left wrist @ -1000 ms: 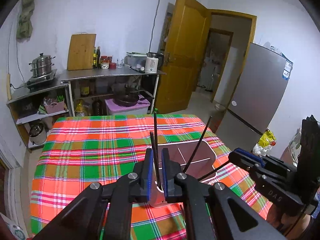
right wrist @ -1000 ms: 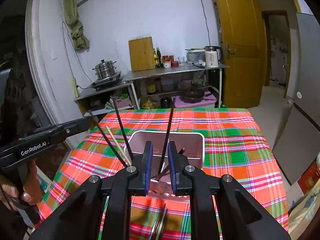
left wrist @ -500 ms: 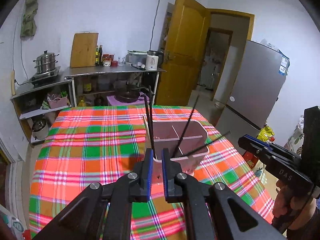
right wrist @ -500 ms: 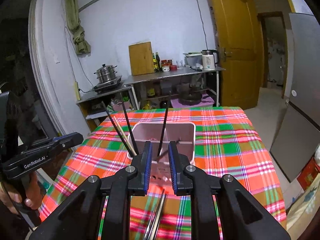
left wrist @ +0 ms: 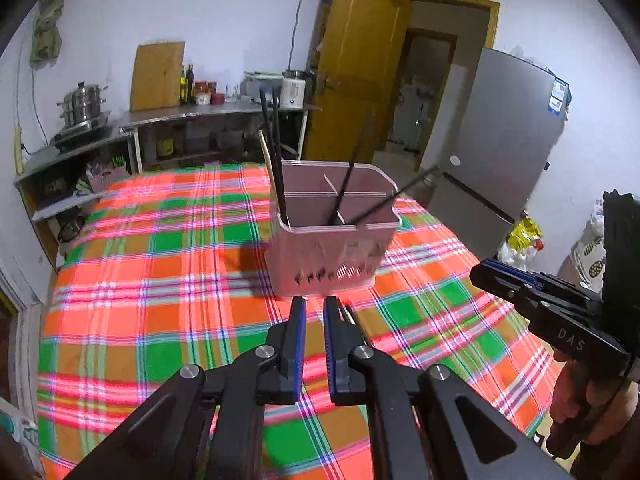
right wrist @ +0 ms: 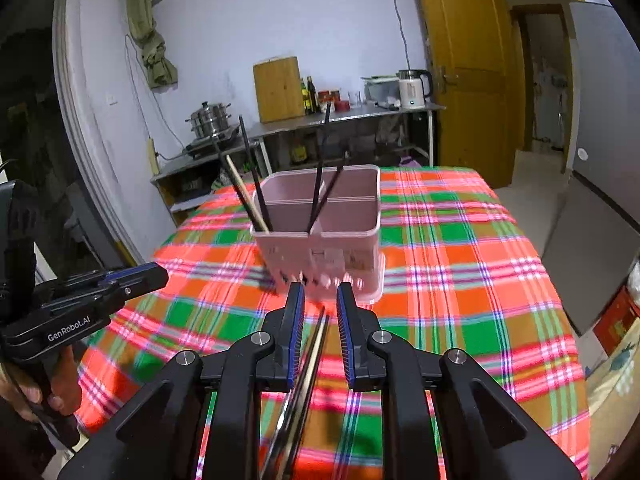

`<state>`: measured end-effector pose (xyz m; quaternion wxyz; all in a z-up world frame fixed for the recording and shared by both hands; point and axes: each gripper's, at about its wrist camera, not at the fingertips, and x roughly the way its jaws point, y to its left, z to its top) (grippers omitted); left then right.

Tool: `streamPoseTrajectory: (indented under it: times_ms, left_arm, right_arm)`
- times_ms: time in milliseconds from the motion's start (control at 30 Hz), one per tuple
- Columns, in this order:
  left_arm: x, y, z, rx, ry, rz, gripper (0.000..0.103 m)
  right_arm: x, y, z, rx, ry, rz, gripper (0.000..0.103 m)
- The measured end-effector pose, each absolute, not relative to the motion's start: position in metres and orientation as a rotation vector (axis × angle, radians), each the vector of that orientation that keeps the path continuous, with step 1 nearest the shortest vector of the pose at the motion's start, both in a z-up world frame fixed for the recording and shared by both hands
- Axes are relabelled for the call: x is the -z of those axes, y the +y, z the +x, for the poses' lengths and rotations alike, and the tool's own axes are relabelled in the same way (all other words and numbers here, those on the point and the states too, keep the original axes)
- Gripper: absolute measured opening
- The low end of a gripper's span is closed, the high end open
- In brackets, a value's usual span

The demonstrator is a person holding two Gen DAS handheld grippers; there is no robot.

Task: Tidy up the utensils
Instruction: 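Move both tools back down to the chopsticks on the cloth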

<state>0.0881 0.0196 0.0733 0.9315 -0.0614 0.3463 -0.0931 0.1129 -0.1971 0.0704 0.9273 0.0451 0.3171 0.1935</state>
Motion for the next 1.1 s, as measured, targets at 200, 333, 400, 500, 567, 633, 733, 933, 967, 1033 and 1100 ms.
streamPoseTrajectory:
  times_ms: [200, 333, 400, 500, 567, 633, 733, 933, 967, 1033, 1100]
  left_arm:
    - [-0.053, 0.018, 0.087, 0.204, 0.761, -0.151, 0.008]
    - [-0.04, 0.014, 0.091, 0.215, 0.792, -0.17, 0.008]
    - [-0.034, 0.01, 0.093, 0.225, 0.815, -0.18, 0.012]
    - [-0.021, 0.003, 0.098, 0.246, 0.851, -0.188, 0.018]
    - [-0.012, -0.003, 0.102, 0.257, 0.874, -0.194, 0.018]
    - [-0.003, -0.009, 0.107, 0.266, 0.899, -0.202, 0.018]
    - [0.009, -0.018, 0.114, 0.28, 0.932, -0.21, 0.018]
    - [0.03, -0.037, 0.128, 0.28, 0.98, -0.2, 0.018]
    - [0.033, -0.039, 0.13, 0.274, 0.987, -0.197, 0.018]
    - [0.039, -0.042, 0.134, 0.258, 0.996, -0.189, 0.018]
    - [0.045, -0.043, 0.137, 0.237, 1.004, -0.185, 0.018]
  right_arm:
    - [-0.051, -0.2, 0.108, -0.399, 0.699, 0.098, 0.017]
    - [-0.04, -0.199, 0.107, -0.402, 0.729, 0.099, 0.017]
    - [-0.033, -0.198, 0.108, -0.401, 0.746, 0.098, 0.017]
    - [-0.024, -0.199, 0.109, -0.397, 0.765, 0.104, 0.017]
    - [-0.02, -0.2, 0.109, -0.393, 0.775, 0.11, 0.017]
    - [-0.016, -0.202, 0.109, -0.39, 0.787, 0.115, 0.017]
    - [-0.01, -0.204, 0.11, -0.385, 0.801, 0.12, 0.017]
    - [-0.002, -0.208, 0.112, -0.379, 0.821, 0.134, 0.017]
    - [-0.001, -0.209, 0.112, -0.378, 0.822, 0.136, 0.017]
    - [0.001, -0.211, 0.112, -0.375, 0.826, 0.142, 0.017]
    - [0.002, -0.213, 0.113, -0.372, 0.829, 0.147, 0.017]
